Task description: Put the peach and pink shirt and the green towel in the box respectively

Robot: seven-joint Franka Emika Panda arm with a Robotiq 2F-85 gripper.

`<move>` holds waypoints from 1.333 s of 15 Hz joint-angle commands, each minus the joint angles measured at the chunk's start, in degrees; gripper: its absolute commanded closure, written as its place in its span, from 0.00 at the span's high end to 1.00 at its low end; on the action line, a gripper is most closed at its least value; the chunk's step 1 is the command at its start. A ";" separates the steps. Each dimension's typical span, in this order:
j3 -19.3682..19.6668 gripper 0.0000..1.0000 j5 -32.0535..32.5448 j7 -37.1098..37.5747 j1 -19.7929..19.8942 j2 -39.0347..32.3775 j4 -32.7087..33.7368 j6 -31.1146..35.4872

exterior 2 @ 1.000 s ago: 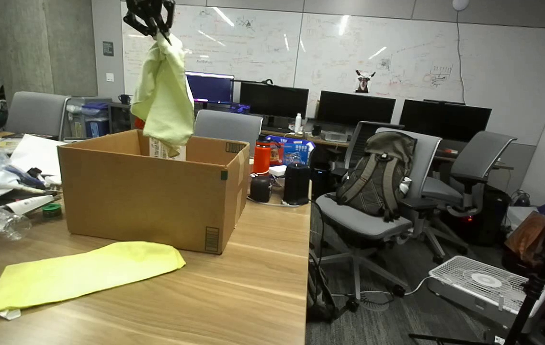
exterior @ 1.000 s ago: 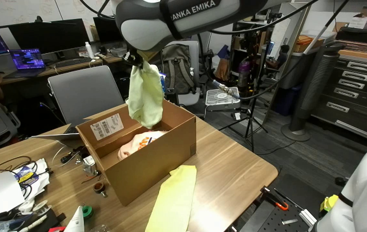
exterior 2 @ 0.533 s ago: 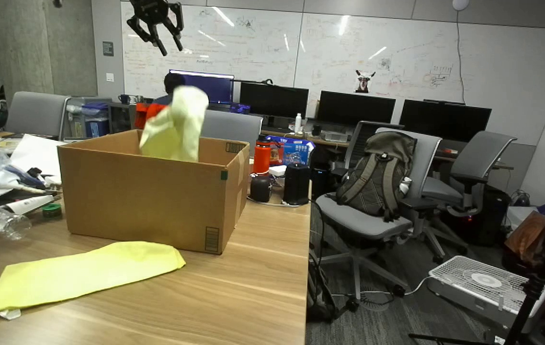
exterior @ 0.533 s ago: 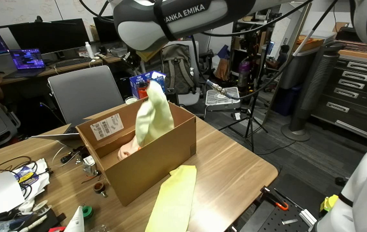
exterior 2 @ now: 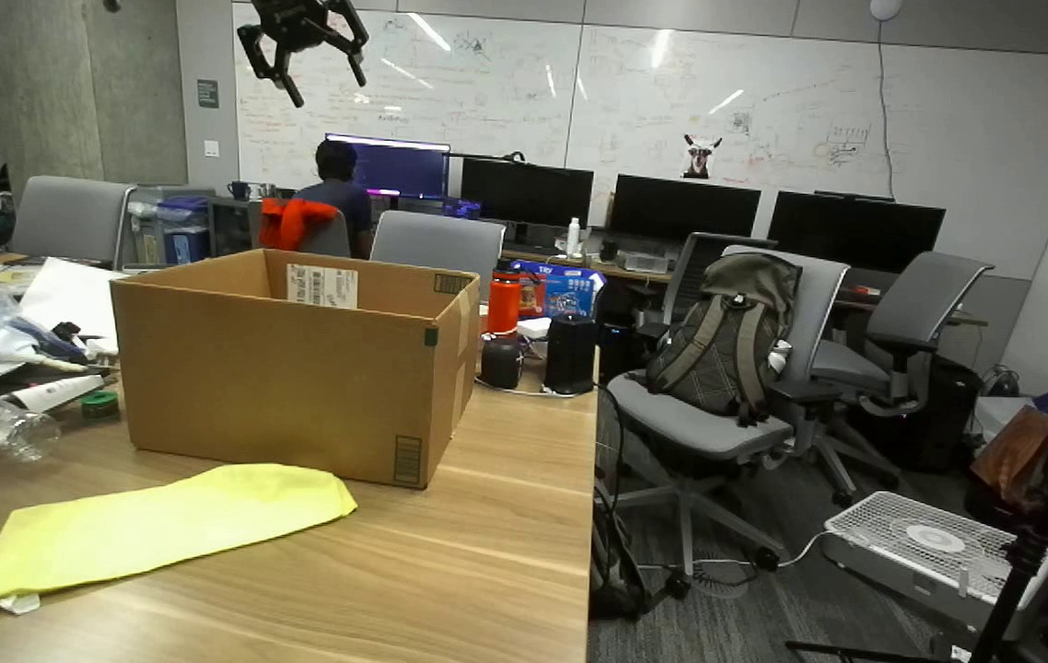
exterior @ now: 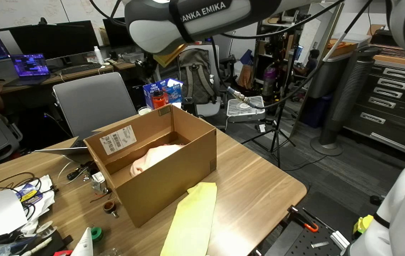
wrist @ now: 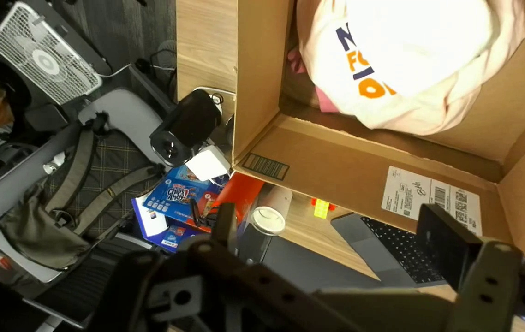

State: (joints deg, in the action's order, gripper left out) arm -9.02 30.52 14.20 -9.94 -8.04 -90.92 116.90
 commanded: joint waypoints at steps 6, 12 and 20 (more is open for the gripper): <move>-0.25 1.00 -8.32 -8.19 -0.74 4.00 -0.16 -9.75; -0.51 1.00 -12.74 -11.36 -0.40 7.39 -1.86 -16.61; -0.11 1.00 -16.96 -14.39 0.22 10.86 -4.84 -19.67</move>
State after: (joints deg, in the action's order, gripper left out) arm -9.36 16.09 2.20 -10.31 -0.13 -93.64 98.06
